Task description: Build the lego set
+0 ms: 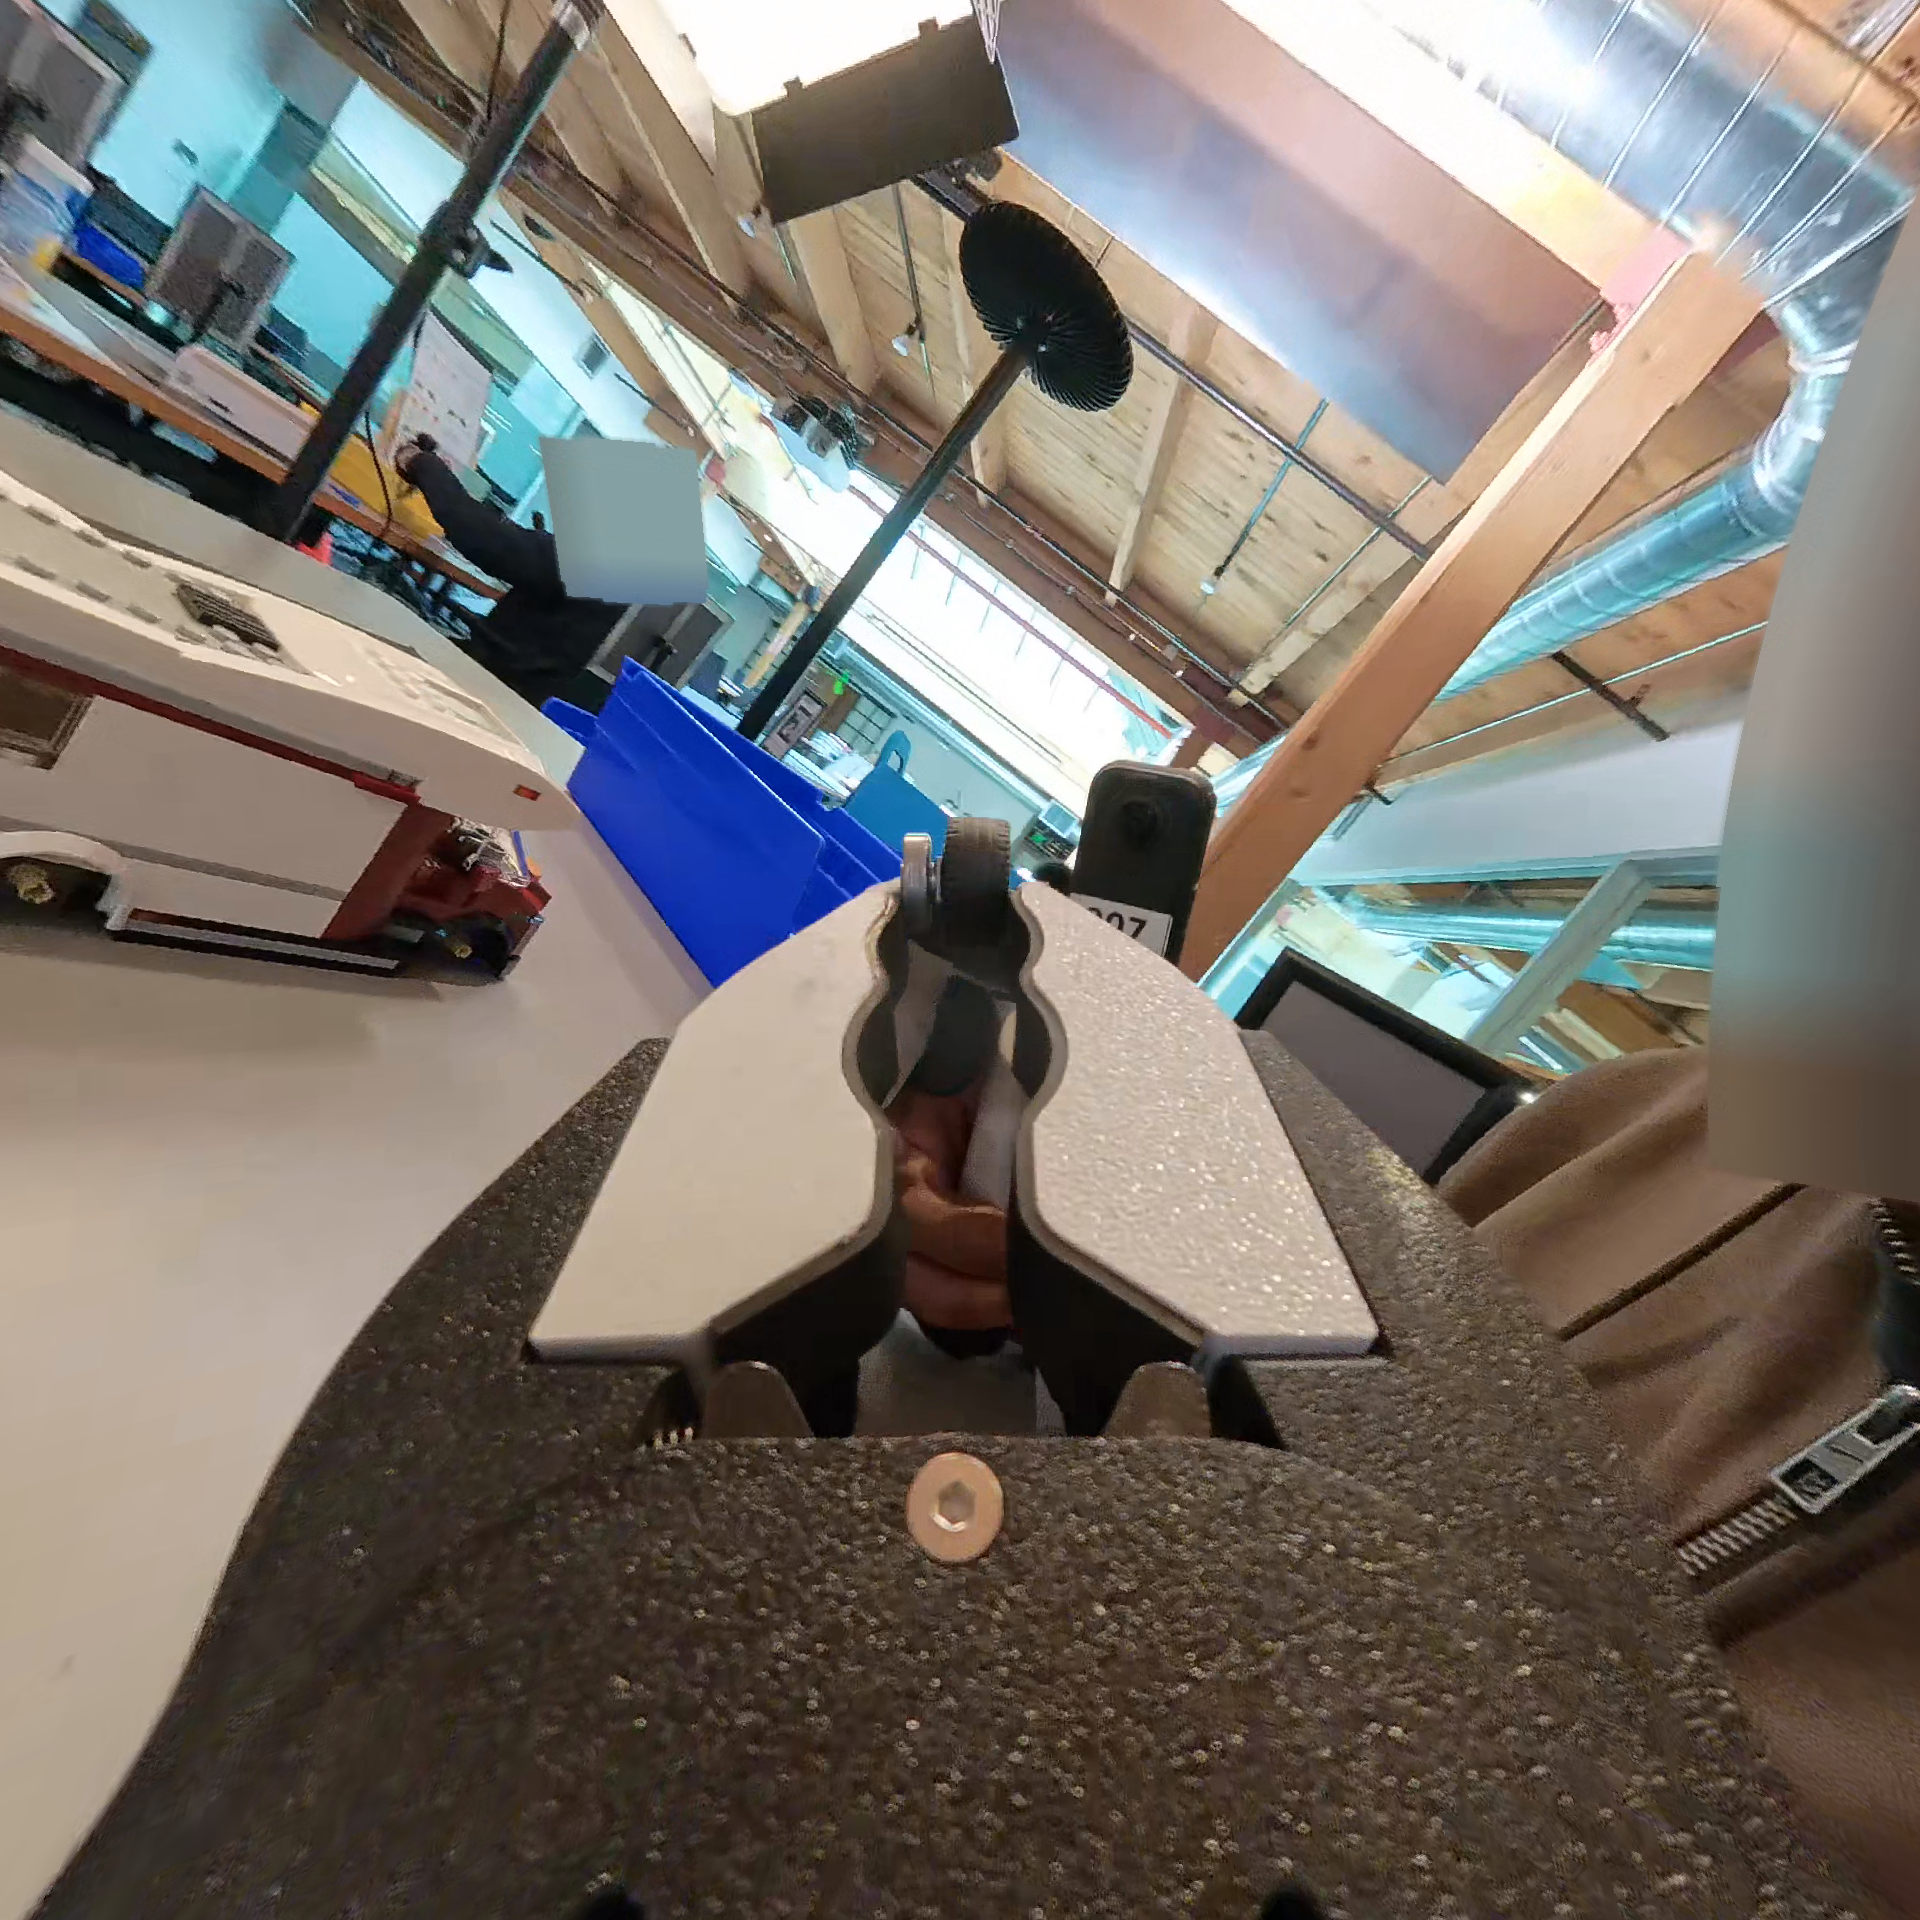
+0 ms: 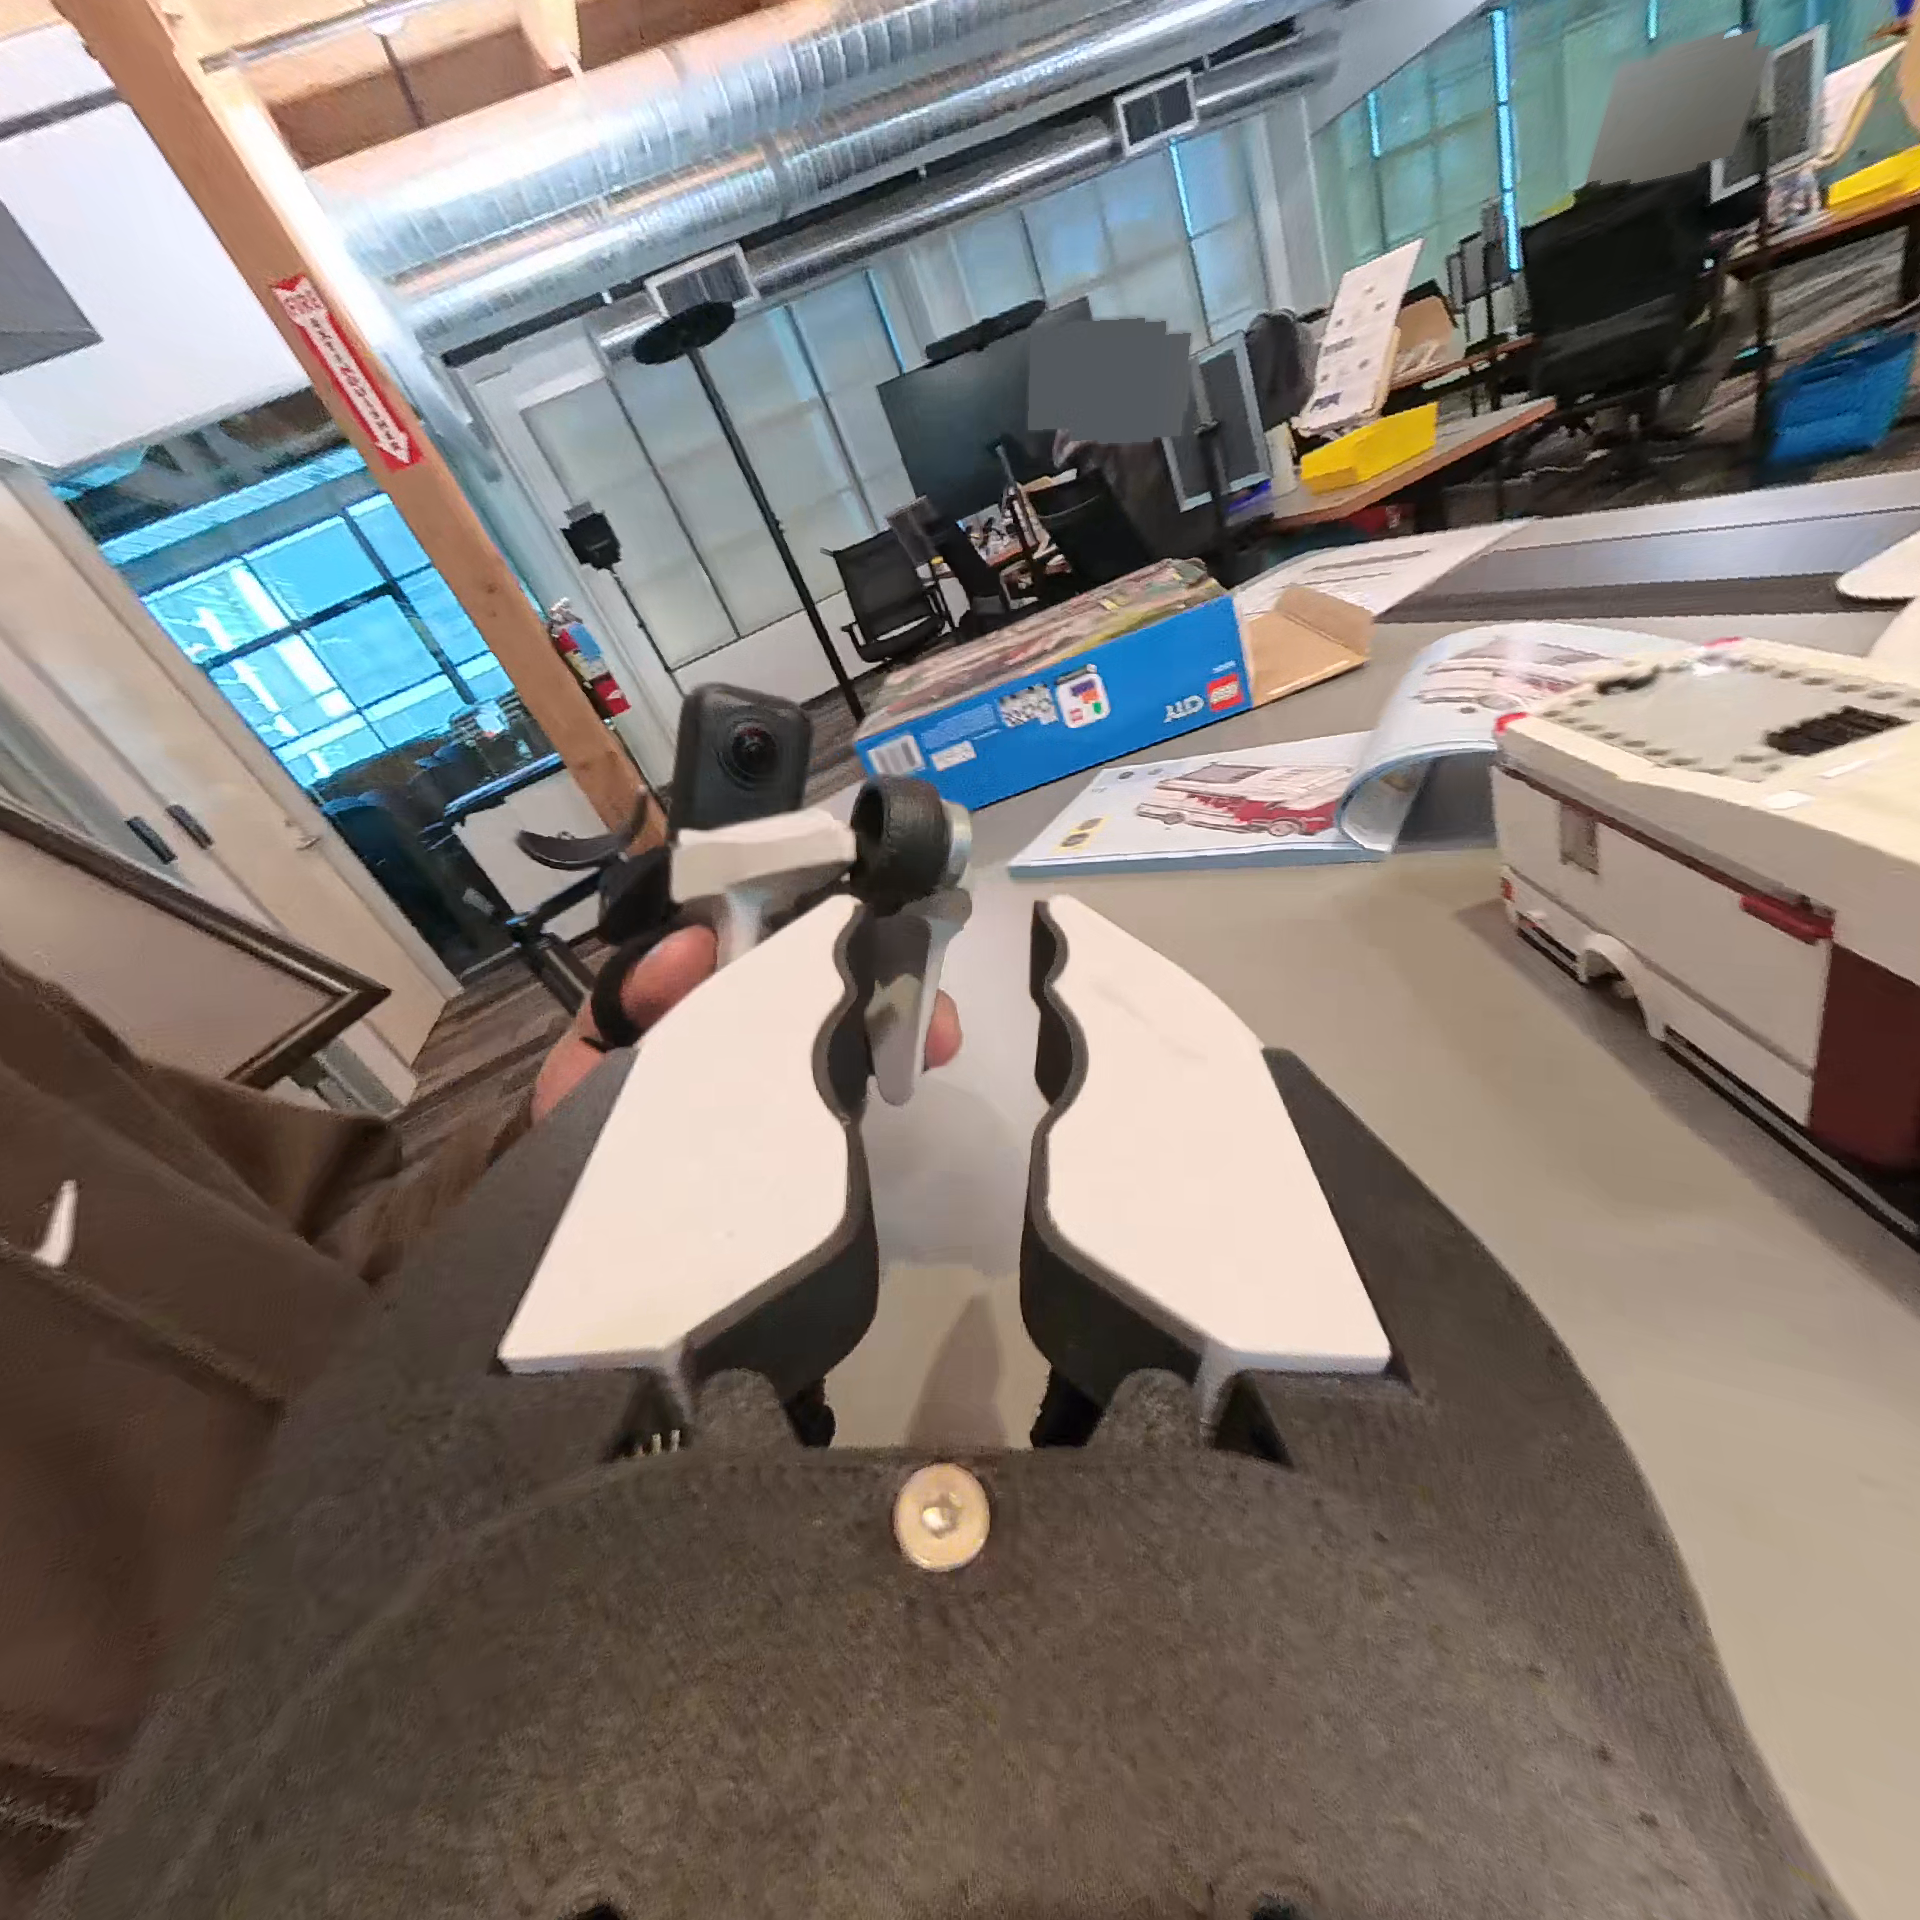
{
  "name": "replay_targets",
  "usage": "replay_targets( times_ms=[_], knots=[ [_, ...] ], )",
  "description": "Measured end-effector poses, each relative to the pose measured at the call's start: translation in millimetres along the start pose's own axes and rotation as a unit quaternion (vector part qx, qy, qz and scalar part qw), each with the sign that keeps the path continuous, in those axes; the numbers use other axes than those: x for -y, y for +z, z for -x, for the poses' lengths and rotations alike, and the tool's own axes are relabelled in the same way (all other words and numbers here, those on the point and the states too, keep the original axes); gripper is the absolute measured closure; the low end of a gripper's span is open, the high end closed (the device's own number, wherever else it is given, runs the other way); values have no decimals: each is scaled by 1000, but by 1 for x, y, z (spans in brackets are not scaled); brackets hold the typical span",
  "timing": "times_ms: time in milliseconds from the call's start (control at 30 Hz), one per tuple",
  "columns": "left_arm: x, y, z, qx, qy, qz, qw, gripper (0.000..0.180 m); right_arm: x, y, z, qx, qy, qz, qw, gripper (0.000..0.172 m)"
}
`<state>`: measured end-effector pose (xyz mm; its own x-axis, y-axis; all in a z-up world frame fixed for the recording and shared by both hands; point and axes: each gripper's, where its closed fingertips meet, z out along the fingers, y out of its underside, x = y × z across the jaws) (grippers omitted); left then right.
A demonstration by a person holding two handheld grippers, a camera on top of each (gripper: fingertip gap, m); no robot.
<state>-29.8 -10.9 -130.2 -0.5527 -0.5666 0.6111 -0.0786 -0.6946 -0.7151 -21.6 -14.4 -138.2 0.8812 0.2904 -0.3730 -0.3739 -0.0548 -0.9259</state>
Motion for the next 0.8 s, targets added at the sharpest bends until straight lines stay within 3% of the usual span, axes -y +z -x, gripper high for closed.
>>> replay_targets(
  times_ms=[533, 800],
  knots=[
    [-20, -1, -28, -26, 75, 26, 997, 162, 5, -10, 33, 109, -22, -9, 994, 156],
    [-25, 2, -33, -2, 191, 48, 980, 160, 3, -16, 37, 101, -97, 4, 990, 162]
  ],
)
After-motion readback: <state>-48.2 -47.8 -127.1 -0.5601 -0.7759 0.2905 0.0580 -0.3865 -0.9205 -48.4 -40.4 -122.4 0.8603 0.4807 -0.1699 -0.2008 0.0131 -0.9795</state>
